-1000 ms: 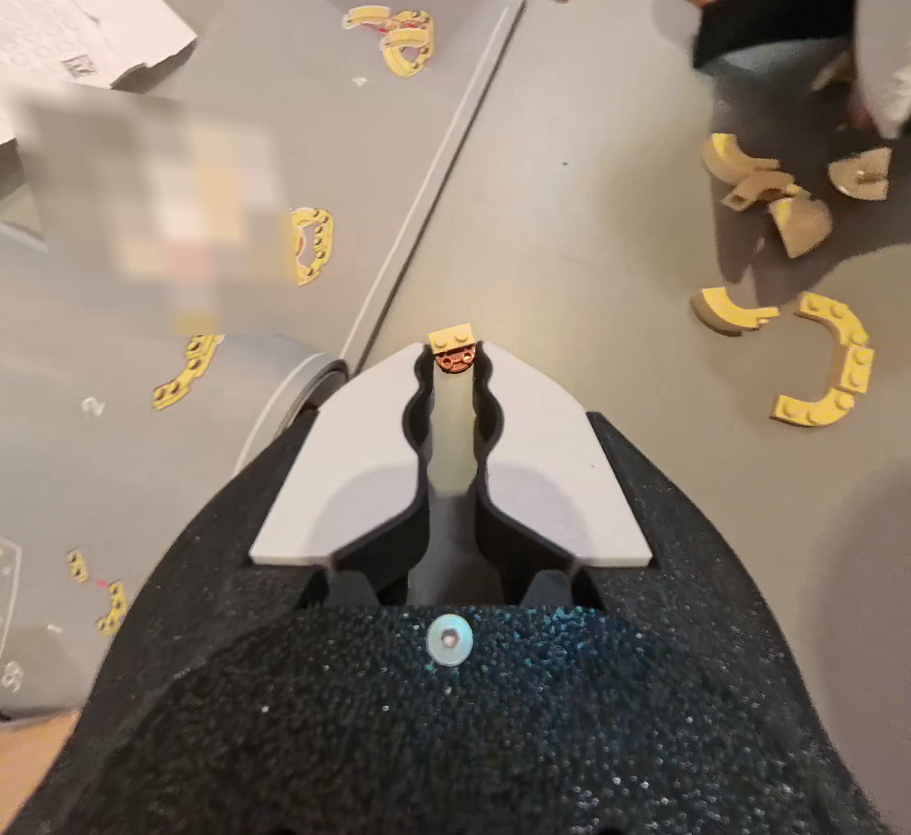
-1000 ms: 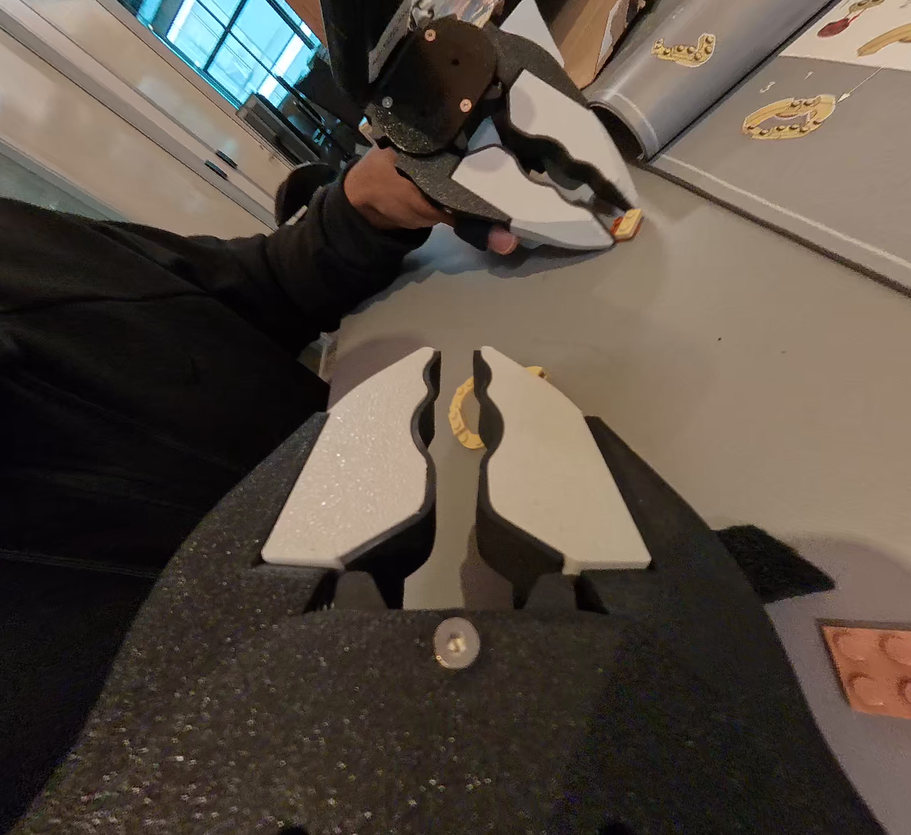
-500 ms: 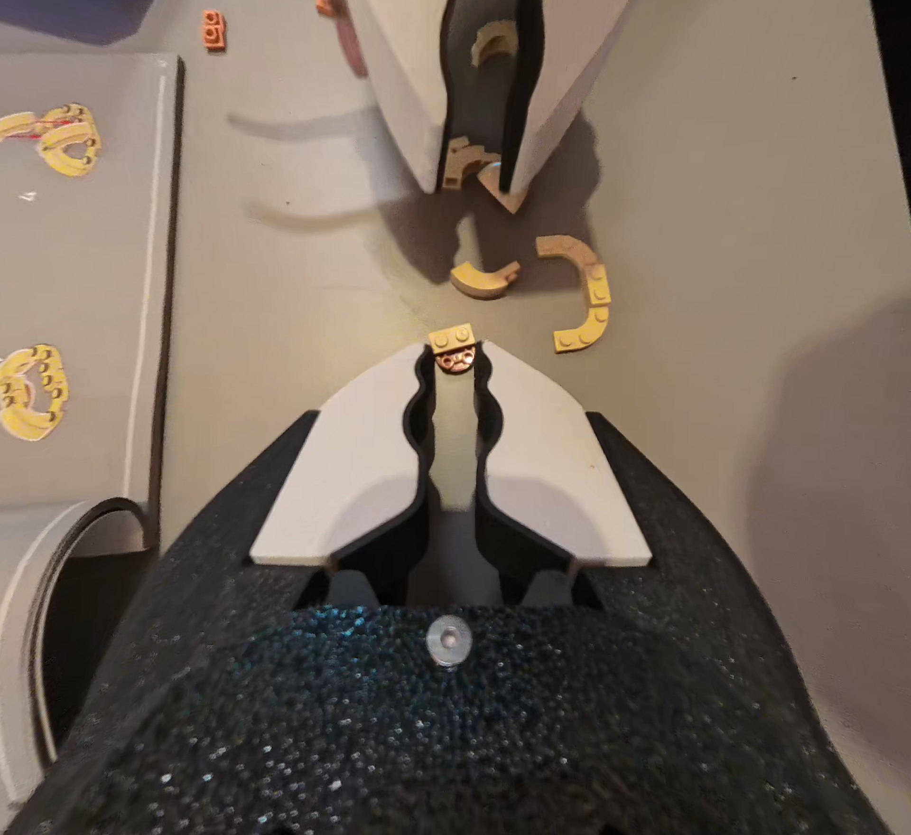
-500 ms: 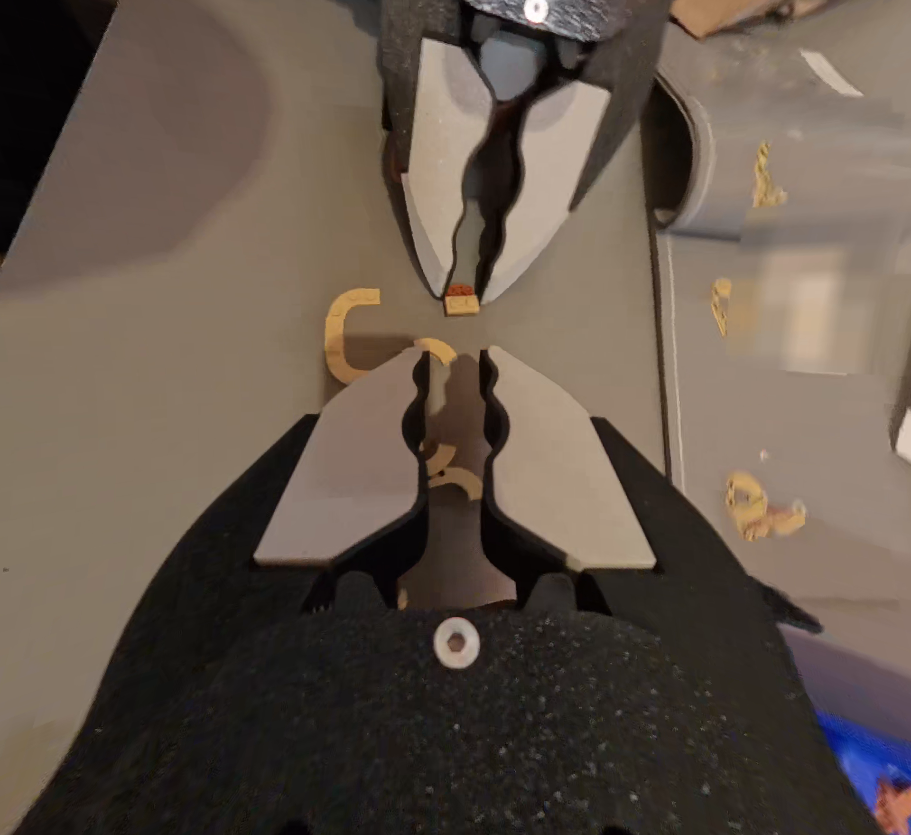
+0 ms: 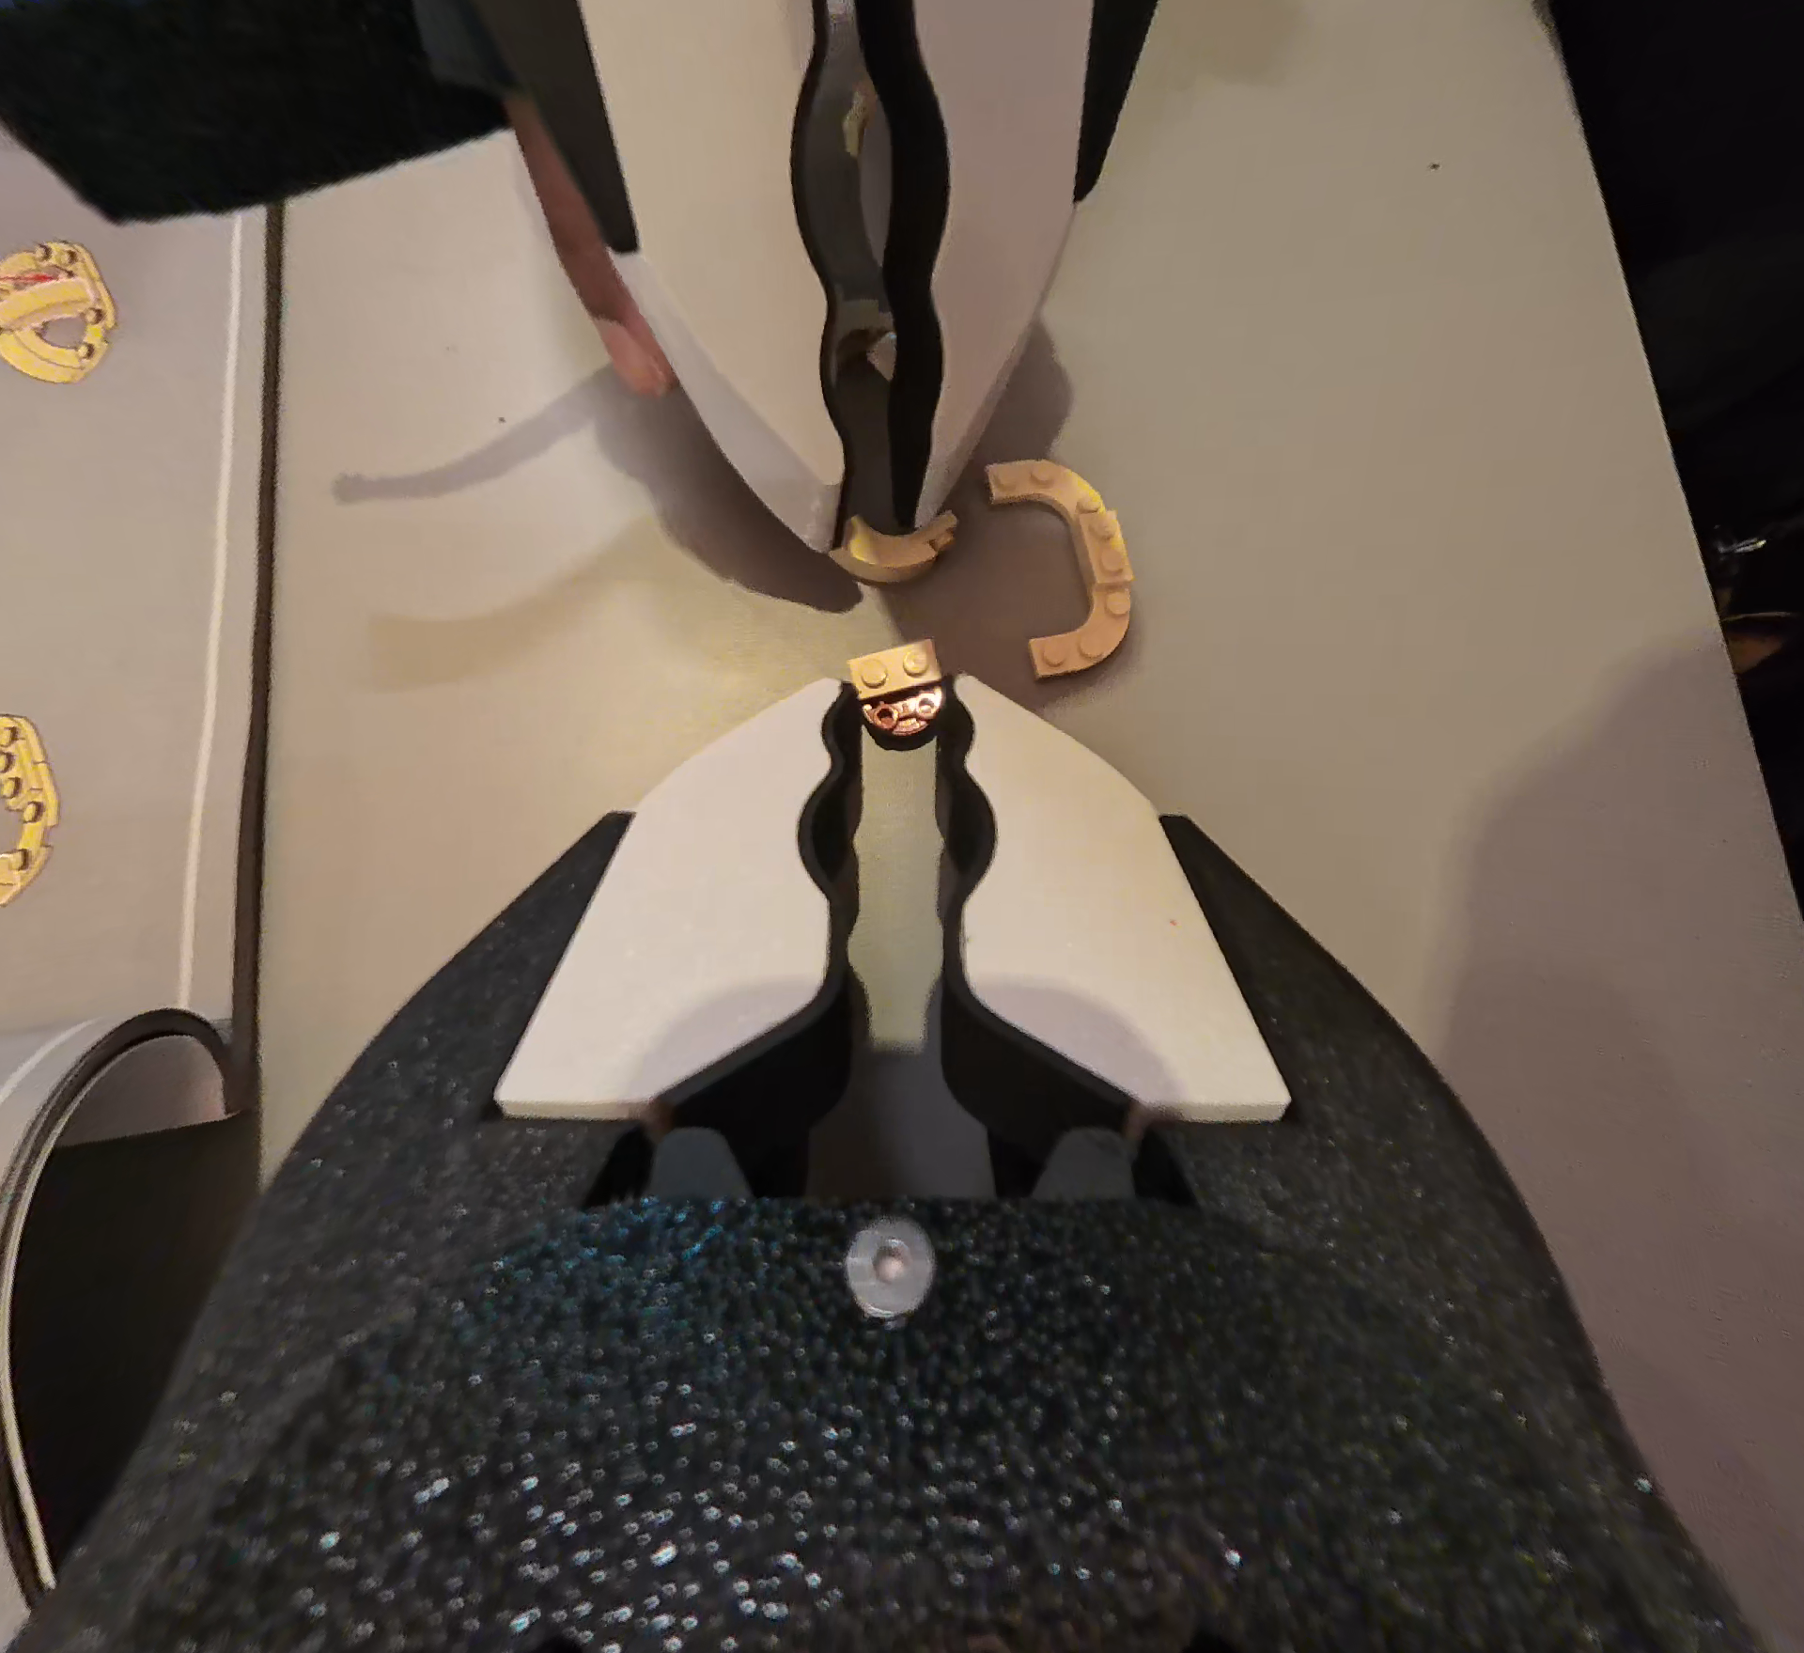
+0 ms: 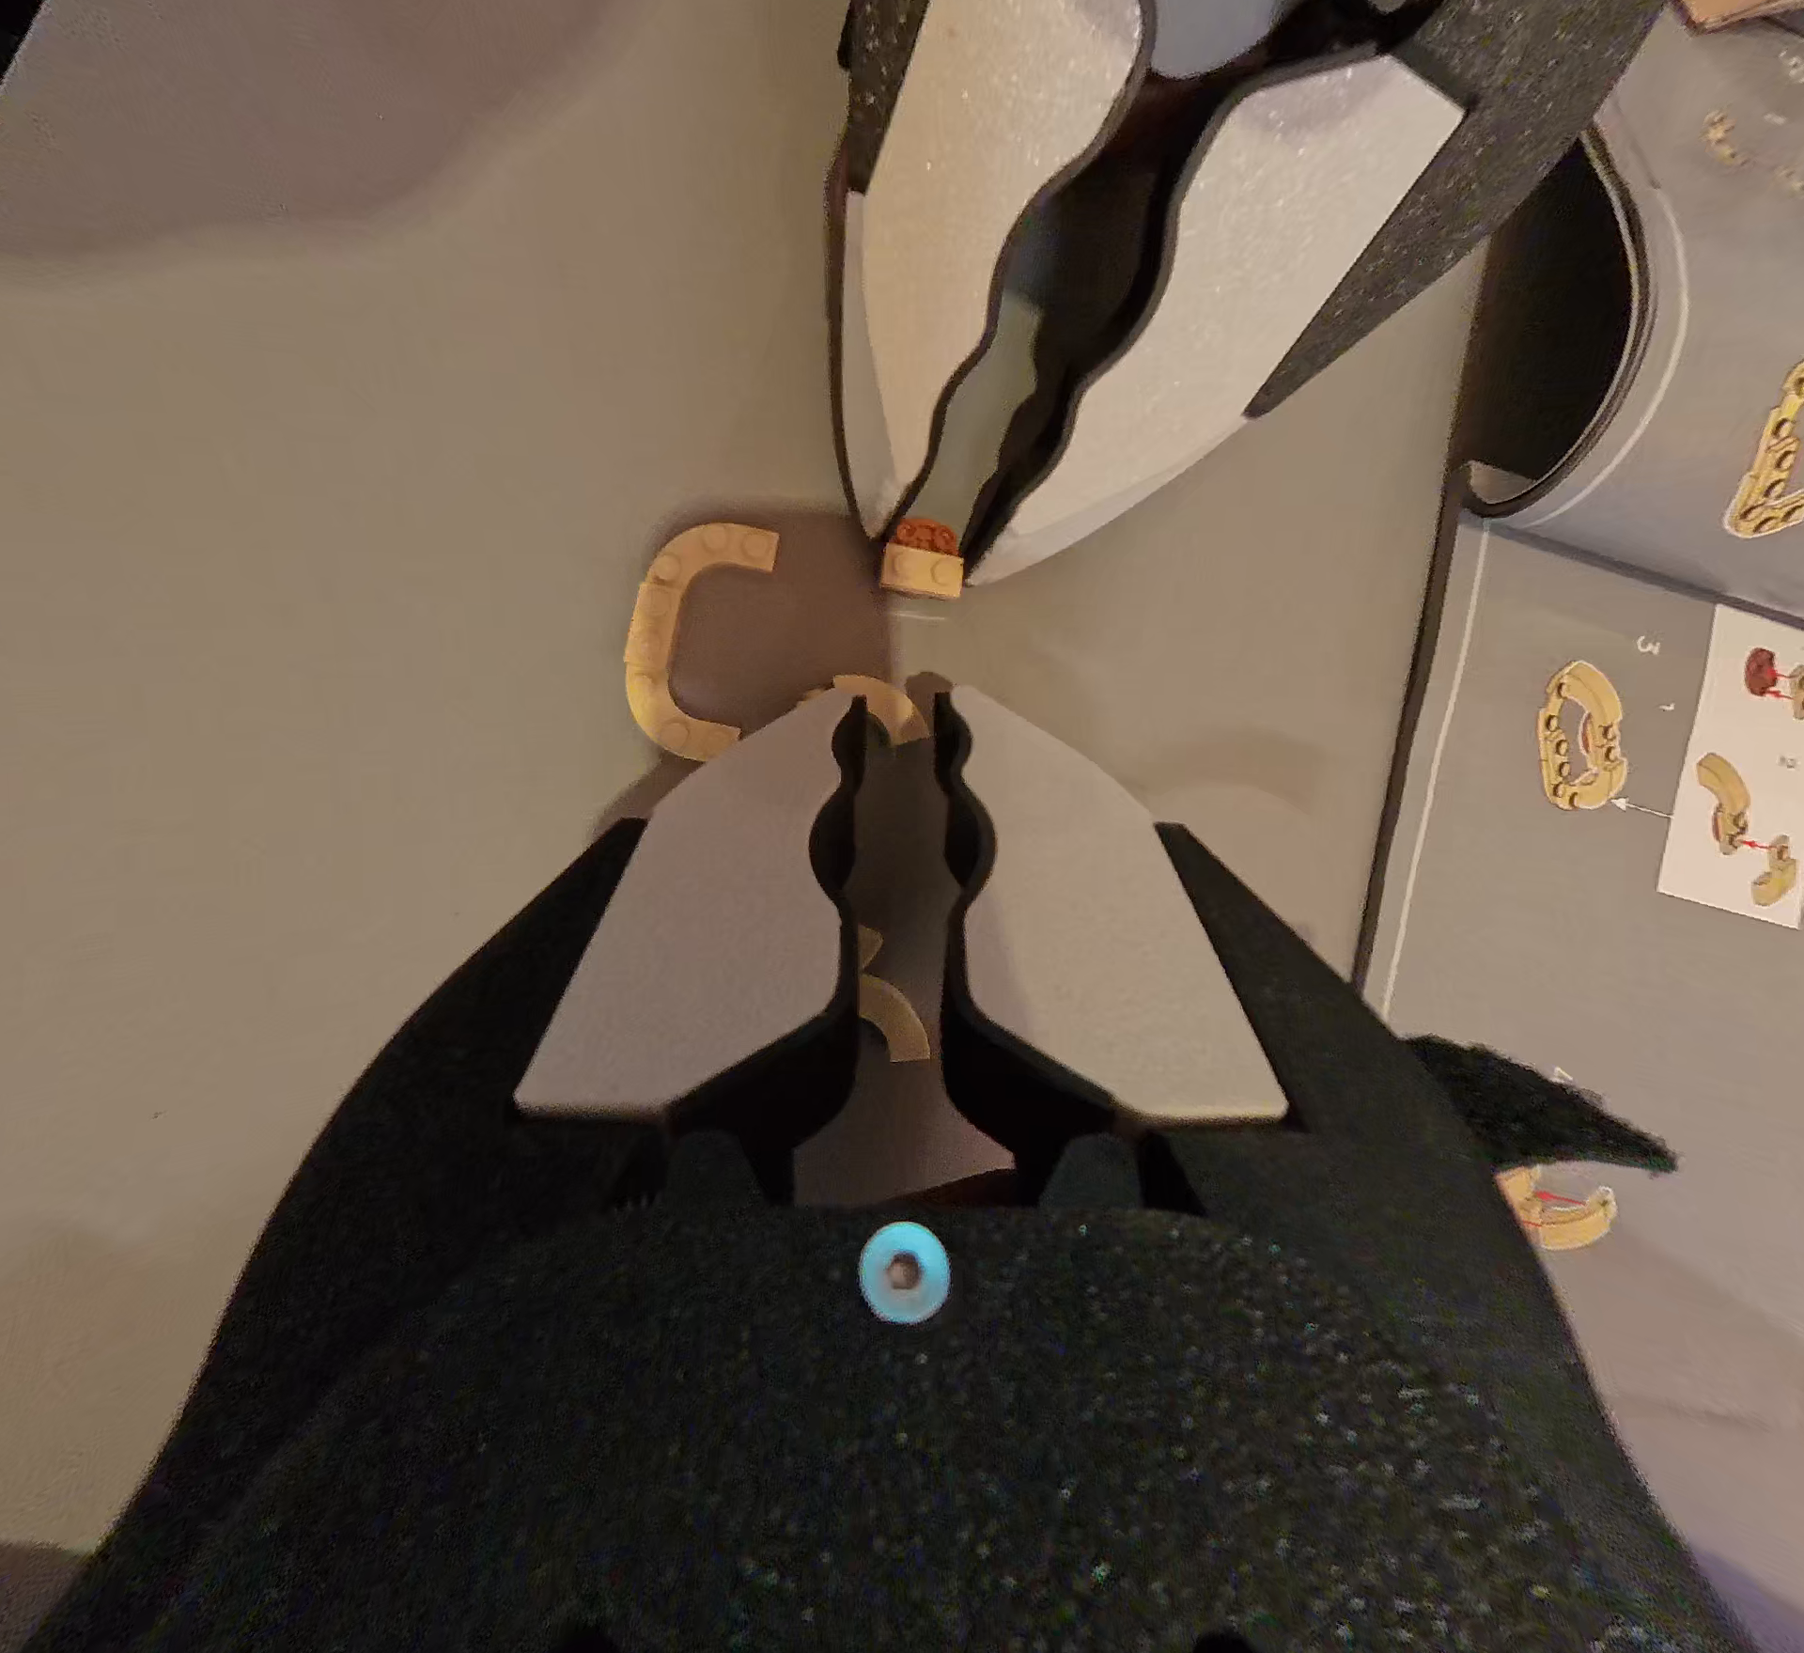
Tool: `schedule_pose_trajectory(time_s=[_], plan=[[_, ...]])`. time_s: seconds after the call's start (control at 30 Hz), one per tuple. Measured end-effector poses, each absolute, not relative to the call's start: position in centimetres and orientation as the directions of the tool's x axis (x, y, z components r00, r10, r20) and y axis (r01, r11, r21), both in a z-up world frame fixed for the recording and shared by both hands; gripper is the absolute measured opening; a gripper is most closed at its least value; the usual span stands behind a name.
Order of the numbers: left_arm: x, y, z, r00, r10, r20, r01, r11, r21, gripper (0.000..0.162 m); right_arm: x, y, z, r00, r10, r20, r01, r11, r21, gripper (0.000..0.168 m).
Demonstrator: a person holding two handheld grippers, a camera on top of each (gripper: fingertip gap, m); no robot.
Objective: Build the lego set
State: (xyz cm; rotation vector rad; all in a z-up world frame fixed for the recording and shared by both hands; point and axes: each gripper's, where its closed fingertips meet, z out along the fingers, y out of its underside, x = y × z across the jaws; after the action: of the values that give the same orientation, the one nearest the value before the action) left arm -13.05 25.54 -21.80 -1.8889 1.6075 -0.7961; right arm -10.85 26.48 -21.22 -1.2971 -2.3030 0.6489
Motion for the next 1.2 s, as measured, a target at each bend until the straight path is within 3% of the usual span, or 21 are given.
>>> schedule_pose_trajectory(time_s=[0.27, 0.67, 0.9, 1.03, 1.2], plan=[[-13.0, 25.3, -22.0, 0.104, -0.991, 0.086, -0.687, -0.135, -0.714, 0.015, -11.0, 26.3, -22.3, -0.471, 0.876, 0.106, 0.696, 0.443, -0.566, 0.008], [-13.0, 25.2, -21.9, 0.099, -0.994, 0.038, -0.695, -0.097, -0.713, 0.016, -10.9, 26.4, -21.4, -0.379, 0.921, 0.089, 0.675, 0.341, -0.655, 0.008], [-13.7, 25.7, -21.1, 0.212, -0.976, 0.049, -0.691, -0.185, -0.699, 0.029, -11.0, 26.7, -21.0, -0.34, 0.936, 0.092, 0.668, 0.309, -0.677, 0.008], [-14.1, 25.9, -21.7, 0.175, -0.984, -0.038, -0.732, -0.104, -0.673, 0.028, -11.0, 26.4, -20.8, -0.335, 0.939, 0.08, 0.654, 0.293, -0.698, 0.008], [-14.2, 25.5, -22.2, -0.025, -0.992, -0.123, -0.727, 0.103, -0.679, 0.027, -11.0, 26.3, -20.6, -0.34, 0.938, 0.072, 0.64, 0.287, -0.713, 0.008]])
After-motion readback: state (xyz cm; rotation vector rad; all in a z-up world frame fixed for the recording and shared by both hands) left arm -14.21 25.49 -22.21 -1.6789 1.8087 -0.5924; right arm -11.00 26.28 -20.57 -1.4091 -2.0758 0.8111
